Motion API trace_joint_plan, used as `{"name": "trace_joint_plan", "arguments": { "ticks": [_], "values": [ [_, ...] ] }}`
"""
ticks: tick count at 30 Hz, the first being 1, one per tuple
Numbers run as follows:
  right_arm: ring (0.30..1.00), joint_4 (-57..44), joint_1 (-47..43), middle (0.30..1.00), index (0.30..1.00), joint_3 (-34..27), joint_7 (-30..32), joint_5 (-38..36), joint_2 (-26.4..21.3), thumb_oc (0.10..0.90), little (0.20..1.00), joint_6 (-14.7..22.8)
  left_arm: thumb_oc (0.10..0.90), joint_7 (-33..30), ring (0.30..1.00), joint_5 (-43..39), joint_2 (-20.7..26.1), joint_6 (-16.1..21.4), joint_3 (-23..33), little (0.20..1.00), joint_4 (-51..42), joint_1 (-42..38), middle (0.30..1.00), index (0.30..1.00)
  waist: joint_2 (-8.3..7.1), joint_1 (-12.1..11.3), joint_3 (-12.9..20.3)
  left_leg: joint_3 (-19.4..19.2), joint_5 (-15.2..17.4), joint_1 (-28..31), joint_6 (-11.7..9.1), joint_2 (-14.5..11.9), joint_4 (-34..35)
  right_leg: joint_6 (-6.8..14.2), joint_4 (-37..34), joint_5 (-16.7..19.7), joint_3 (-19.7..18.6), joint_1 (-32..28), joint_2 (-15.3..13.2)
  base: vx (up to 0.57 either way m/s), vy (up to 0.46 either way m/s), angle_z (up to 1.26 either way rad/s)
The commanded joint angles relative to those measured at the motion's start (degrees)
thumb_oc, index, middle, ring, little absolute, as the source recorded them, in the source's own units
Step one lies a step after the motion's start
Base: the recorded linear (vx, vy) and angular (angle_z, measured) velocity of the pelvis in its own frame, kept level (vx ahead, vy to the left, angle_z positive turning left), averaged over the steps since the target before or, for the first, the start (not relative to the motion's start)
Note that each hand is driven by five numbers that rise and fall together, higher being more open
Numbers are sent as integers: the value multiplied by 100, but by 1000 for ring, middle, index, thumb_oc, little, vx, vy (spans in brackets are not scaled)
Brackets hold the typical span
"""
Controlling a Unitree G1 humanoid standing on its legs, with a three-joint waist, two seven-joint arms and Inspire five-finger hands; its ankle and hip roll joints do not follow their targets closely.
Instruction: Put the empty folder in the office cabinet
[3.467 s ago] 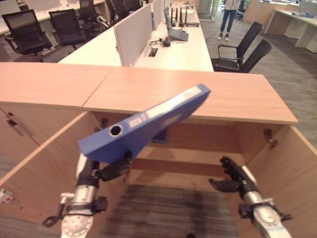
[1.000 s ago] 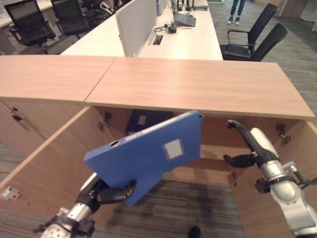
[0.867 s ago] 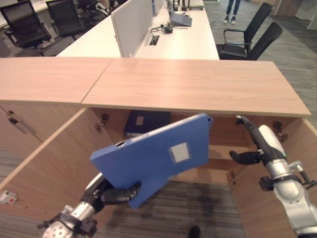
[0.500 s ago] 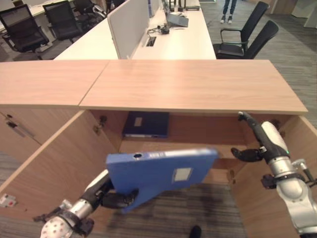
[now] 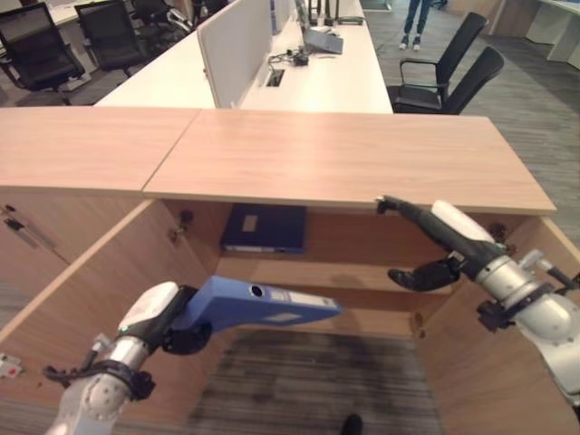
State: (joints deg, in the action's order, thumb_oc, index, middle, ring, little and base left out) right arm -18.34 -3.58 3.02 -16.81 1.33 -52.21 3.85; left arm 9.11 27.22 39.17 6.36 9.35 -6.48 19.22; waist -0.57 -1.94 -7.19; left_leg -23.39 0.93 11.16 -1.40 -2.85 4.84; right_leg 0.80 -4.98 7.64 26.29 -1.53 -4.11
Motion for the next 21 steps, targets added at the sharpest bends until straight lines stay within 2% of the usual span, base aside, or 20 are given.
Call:
{"name": "trace_joint_plan", "arguments": {
  "ticks": [1, 4, 9, 14, 21],
  "values": [
    [900, -167, -956, 900, 900, -20, 35, -508, -94, 800, 900, 250, 400, -895, 300, 292, 312, 265, 382, 300, -146, -837, 300, 300, -237, -124, 317, 98, 173, -195, -291, -90, 16, 651, -2, -592, 82, -704, -253, 0, 0, 0],
    [900, -94, -1094, 900, 900, 152, 37, -631, -98, 800, 900, 248, 400, -1073, 300, 434, 290, 185, 256, 300, -6, -1073, 300, 300, -242, -117, 316, 87, 170, -198, -295, -97, 16, 650, -2, -585, 85, -700, -255, 0, 0, 0],
    [900, 82, -1356, 900, 900, 586, 97, -824, 191, 800, 900, 241, 400, -1269, 300, 485, 215, 133, 37, 300, 47, -1486, 300, 300, -257, -131, 326, 79, 168, -191, -296, -96, 16, 643, -2, -585, 81, -695, -247, 0, 0, 0],
    [900, 199, -1626, 900, 900, 1052, 61, -831, 543, 800, 900, 219, 400, -1253, 300, 519, 232, 270, -199, 300, -303, -1783, 300, 300, -249, -147, 325, 77, 165, -186, -297, -106, 16, 636, -2, -588, 94, -709, -252, 0, 0, 0],
    [900, 400, -1727, 900, 900, 1274, 160, -877, 898, 800, 900, 229, 400, -1090, 300, 234, 204, 448, -429, 300, -712, -1989, 300, 300, -229, -158, 317, 78, 157, -177, -295, -106, 16, 626, -2, -586, 105, -721, -260, 0, 0, 0]
  ]
}}
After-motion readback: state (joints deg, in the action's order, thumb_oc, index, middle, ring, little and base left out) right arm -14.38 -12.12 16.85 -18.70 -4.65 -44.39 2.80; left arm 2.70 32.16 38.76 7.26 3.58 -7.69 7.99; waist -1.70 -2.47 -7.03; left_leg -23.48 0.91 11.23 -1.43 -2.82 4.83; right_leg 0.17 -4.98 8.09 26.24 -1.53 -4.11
